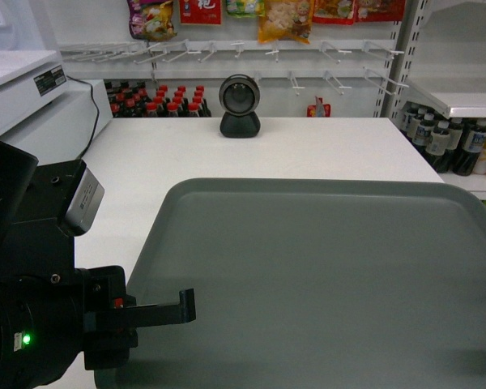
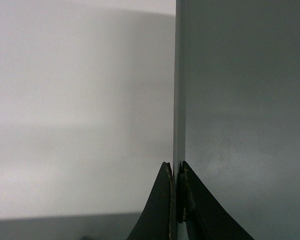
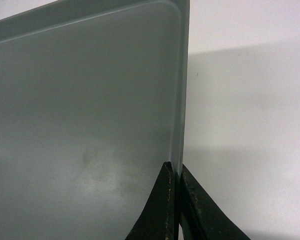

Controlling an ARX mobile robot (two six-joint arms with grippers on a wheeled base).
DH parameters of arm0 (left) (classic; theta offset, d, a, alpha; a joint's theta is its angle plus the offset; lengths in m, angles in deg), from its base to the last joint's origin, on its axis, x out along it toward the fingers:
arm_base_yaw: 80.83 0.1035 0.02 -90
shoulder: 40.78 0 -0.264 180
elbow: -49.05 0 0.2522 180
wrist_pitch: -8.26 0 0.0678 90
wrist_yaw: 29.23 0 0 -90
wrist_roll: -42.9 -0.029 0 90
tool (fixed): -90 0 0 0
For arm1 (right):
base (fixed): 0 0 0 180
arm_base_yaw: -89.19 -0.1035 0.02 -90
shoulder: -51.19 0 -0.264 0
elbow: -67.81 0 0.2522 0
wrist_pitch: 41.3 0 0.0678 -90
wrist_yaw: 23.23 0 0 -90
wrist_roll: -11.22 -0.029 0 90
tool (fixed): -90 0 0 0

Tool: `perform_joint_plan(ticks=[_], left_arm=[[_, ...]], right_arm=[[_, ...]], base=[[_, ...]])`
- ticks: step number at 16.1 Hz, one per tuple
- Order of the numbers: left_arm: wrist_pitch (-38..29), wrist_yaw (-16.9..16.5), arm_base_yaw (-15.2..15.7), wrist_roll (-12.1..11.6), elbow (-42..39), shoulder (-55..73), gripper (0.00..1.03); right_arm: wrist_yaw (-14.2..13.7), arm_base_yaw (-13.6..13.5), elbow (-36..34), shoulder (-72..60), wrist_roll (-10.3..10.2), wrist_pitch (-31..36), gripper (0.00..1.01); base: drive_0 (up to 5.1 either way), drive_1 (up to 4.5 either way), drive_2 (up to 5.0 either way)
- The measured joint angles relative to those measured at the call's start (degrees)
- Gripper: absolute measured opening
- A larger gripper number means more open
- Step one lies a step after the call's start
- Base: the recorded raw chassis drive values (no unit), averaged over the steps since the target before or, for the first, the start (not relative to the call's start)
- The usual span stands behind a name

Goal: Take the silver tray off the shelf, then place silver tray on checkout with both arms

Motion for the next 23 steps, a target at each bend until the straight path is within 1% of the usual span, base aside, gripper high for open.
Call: perform_joint_plan(ticks=[4,7,8,9,10,11,12,13,14,15,16,17,18,19,20,22,23], left_arm=[[0.0,0.0,0.1,-0.2,0.2,0.1,0.03],[0.0,0.0,0.1,-0.2,0.2,0.0,0.03],[-1.4,0.9,0.0,-0.1,0.0,0.1,0.03],[-4.5,5.1,-1.1,0.2,-0.4,1.0,0.03],[-6.5,8.7,-1.6,-0.2,-0.1,2.3,0.03],[-6.0,10.2,-1.5,-0.4,1.5,3.5,0.03],[-8.1,10.9,-0.2,-1.8,4.7,7.4,0.03],[-8.8,10.3,1.5,-3.7,8.5,11.4,0.03],[-9.2,8.5,3.6,-5.8,12.7,15.9,0.03],[-7.5,6.6,5.4,-7.4,17.5,20.7,0.03],[-5.1,4.4,7.0,-9.0,22.5,25.6,0.03],[0.2,2.1,8.8,-11.6,31.8,33.6,0.03],[7.6,1.5,10.4,-14.6,46.1,41.1,0.03],[12.6,1.7,10.2,-13.2,49.6,44.9,0.25],[11.2,1.4,10.1,-12.7,47.9,43.7,0.46],[8.9,0.9,10.1,-12.0,46.0,42.1,0.55],[8.5,0.7,10.2,-11.8,45.6,41.7,0.57]], right_arm=[[0.0,0.0,0.1,0.0,0.0,0.2,0.03],[0.0,0.0,0.1,0.0,0.0,0.2,0.03],[0.1,0.0,0.1,0.0,0.0,0.5,0.03],[1.9,0.0,-1.2,-1.2,1.0,7.1,0.03],[3.4,-0.2,-0.9,-2.4,2.2,11.0,0.03],[3.8,-1.3,0.0,-3.3,2.4,13.0,0.03],[1.8,-3.5,3.7,-5.7,3.0,14.8,0.03],[0.1,-5.2,8.0,-9.2,3.1,14.6,0.03],[-2.3,-6.8,12.7,-13.9,3.4,13.4,0.03],[-3.9,-7.7,18.1,-18.9,2.9,9.5,0.03],[-4.9,-8.3,23.6,-23.9,2.0,5.6,0.03],[-6.2,-9.0,34.3,-31.8,0.0,-3.3,0.03],[-10.3,-10.1,51.6,-40.8,-0.7,-14.1,0.03],[-16.2,-11.3,56.8,-44.5,0.5,-20.5,0.25],[-18.6,-11.1,54.7,-44.0,0.5,-16.0,0.47],[-18.3,-10.7,52.5,-42.2,0.5,-13.8,0.57],[-18.3,-10.6,52.0,-41.7,0.5,-13.4,0.58]], base=[[0.0,4.12,-4.1],[0.0,0.0,0.0],[0.0,0.0,0.0],[0.0,0.0,0.0],[0.0,0.0,0.0],[0.0,0.0,0.0],[0.0,0.0,0.0],[0.0,0.0,0.0],[0.0,0.0,0.0],[0.0,0.0,0.0],[0.0,0.0,0.0],[0.0,0.0,0.0],[0.0,0.0,0.0],[0.0,0.0,0.0],[0.0,0.0,0.0],[0.0,0.0,0.0],[0.0,0.0,0.0]])
